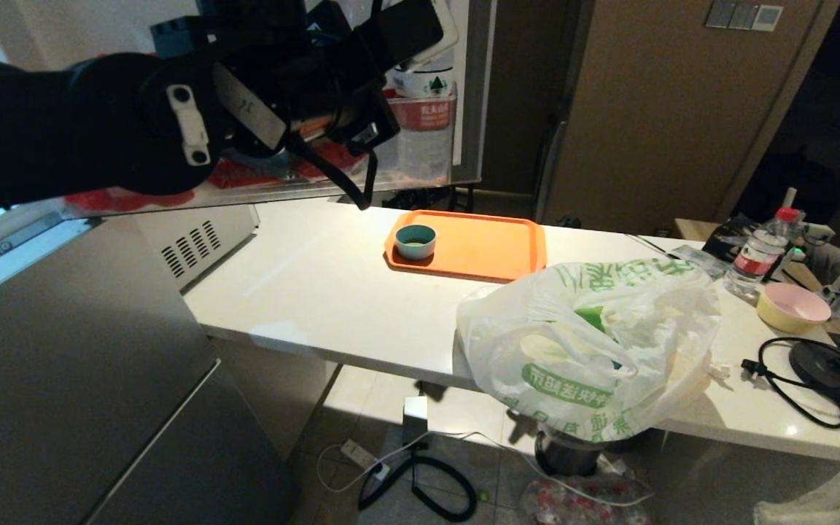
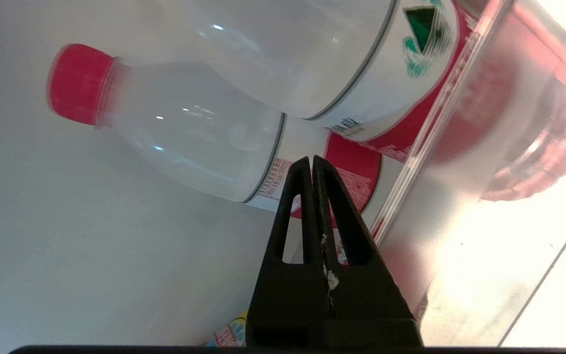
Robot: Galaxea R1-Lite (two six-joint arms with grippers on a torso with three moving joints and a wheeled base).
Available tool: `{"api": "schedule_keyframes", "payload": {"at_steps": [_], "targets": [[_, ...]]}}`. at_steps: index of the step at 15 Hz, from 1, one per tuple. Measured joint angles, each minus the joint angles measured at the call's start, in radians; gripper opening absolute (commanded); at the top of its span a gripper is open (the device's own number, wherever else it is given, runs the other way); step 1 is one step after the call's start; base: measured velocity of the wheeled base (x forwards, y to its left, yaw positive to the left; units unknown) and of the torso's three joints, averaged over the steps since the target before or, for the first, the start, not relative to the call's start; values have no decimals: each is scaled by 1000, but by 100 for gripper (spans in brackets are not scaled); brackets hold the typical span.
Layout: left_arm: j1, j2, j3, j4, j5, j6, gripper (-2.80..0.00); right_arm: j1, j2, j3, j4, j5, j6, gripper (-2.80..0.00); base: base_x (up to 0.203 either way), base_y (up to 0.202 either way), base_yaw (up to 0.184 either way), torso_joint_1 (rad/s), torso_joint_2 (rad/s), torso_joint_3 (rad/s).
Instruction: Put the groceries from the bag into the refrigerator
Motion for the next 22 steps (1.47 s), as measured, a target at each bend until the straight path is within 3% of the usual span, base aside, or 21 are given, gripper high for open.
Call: {"api": "schedule_keyframes", "payload": {"at_steps": [8,22], "targets": [[-3,-43,-1,193,0,21,-280,0,0,0,0,0,0,-280,0,0,0,0,0,0],[8,-103,3,334,9,39,-280,0,0,0,0,0,2,-280,0,0,0,0,0,0]]}}
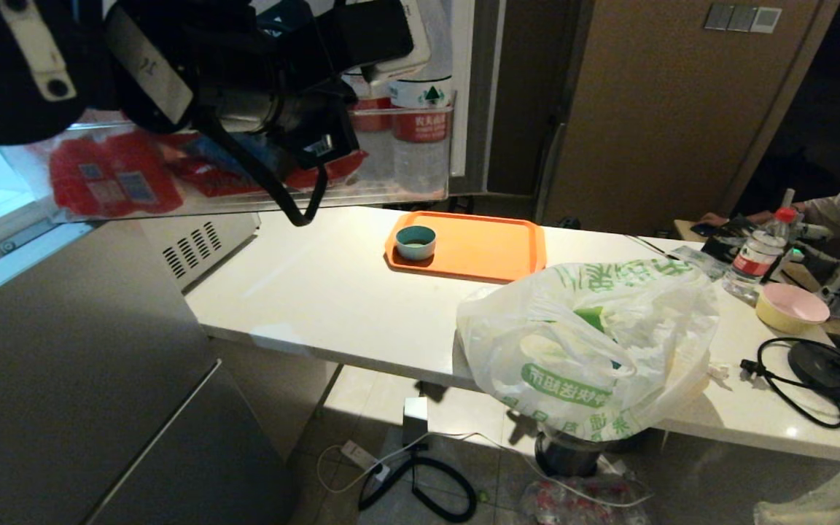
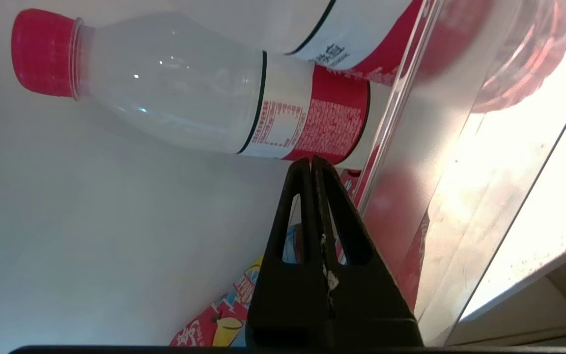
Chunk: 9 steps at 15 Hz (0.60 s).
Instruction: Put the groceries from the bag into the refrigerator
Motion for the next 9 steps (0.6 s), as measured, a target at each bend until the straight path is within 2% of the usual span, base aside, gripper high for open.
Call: {"api": "schedule_keyframes", "payload": {"at_steps": [3,9], "targets": [[7,-13,0,47,6,40,-280,0,0,0,0,0,-1,-280,0,0,0,0,0,0],[13,-17,0,57,6,78,-280,0,0,0,0,0,0,-280,0,0,0,0,0,0]]}}
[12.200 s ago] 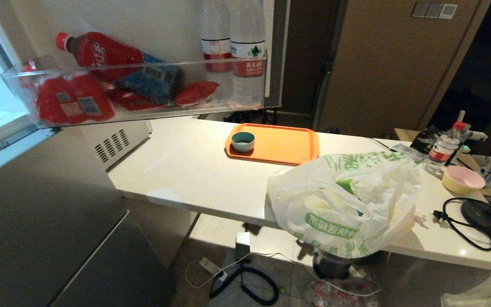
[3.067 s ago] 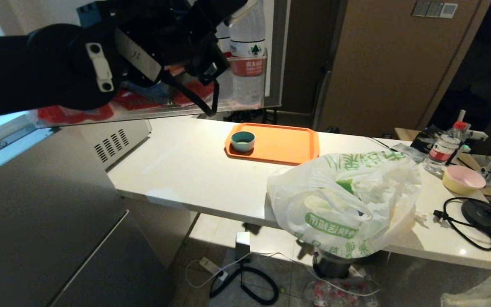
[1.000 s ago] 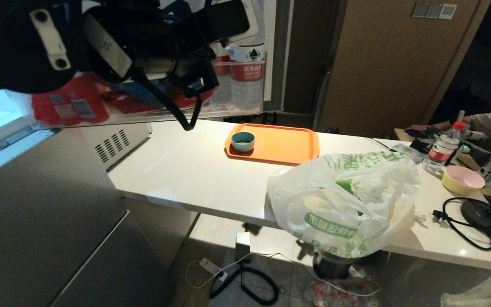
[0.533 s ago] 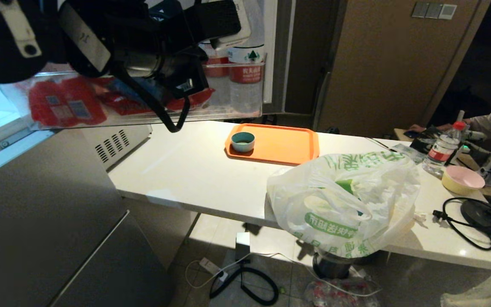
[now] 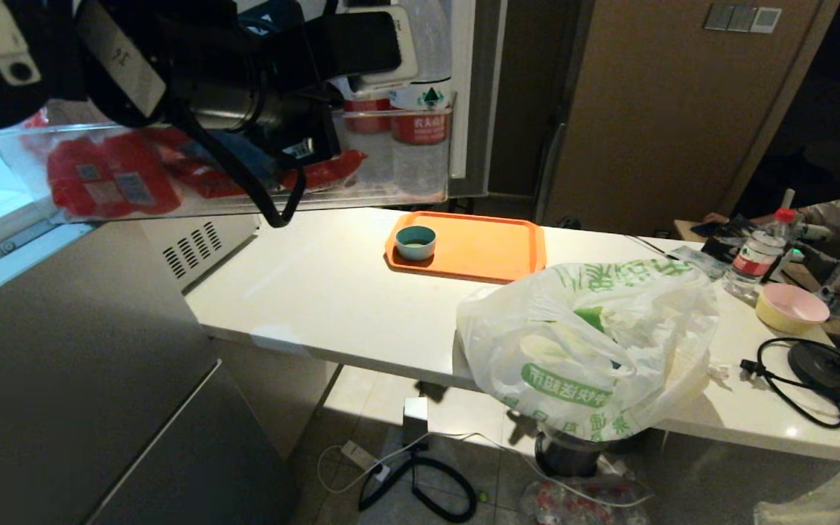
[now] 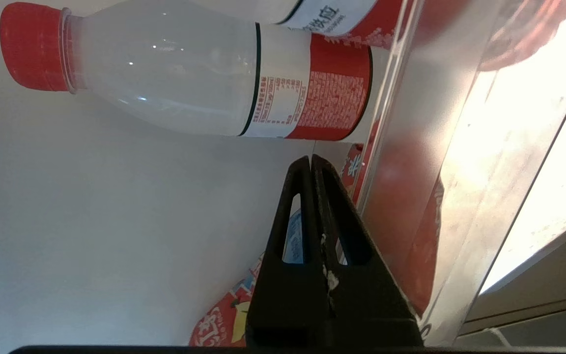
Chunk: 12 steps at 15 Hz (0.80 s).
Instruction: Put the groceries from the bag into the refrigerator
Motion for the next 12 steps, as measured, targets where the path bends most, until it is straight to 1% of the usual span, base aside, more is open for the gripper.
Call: {"api": "schedule_keyframes", "payload": {"at_steps": [3,5,12], "targets": [[1,2,0,4,0,8,-280,0,0,0,0,0,0,-280,0,0,0,0,0,0],[1,5,0,8,1,33,-280,0,0,0,0,0,0,-280,0,0,0,0,0,0],[1,10,0,17,13,67,-280,0,0,0,0,0,0,-280,0,0,0,0,0,0]]}}
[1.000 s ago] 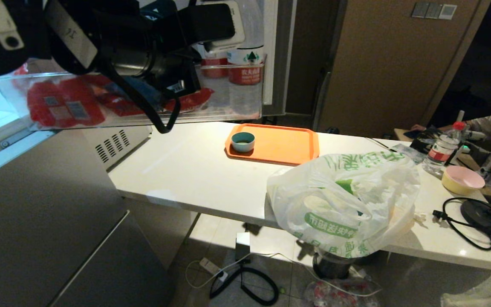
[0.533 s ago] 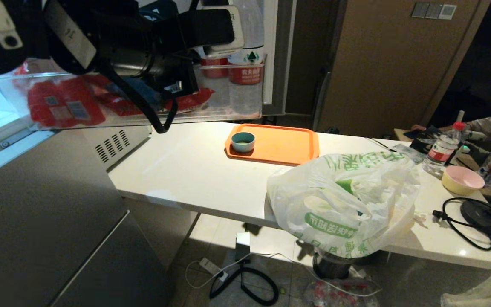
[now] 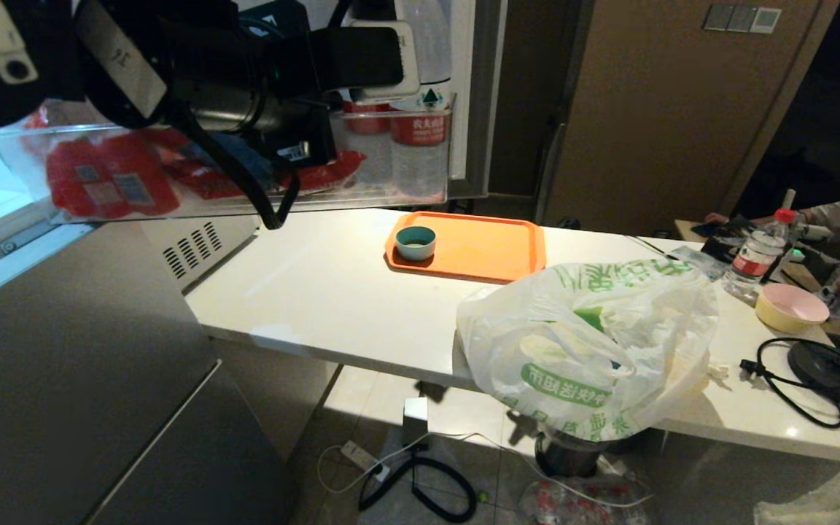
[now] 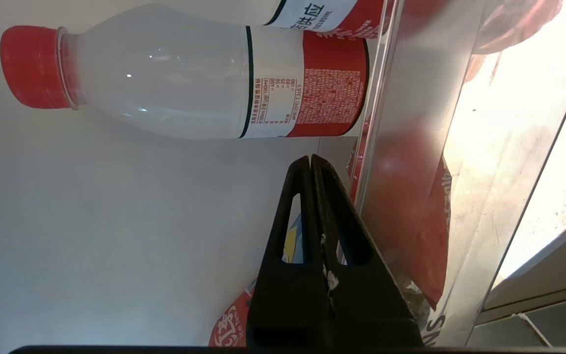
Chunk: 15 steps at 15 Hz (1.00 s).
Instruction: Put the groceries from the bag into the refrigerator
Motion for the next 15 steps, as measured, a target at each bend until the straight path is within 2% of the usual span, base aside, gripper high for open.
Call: {"api": "schedule_keyframes", "payload": {"at_steps": [10,15], "targets": [[1,-9,0,70,7,3,-280,0,0,0,0,0,0,-280,0,0,0,0,0,0],[9,-22,0,117,14,49,-280,0,0,0,0,0,0,-280,0,0,0,0,0,0]]}}
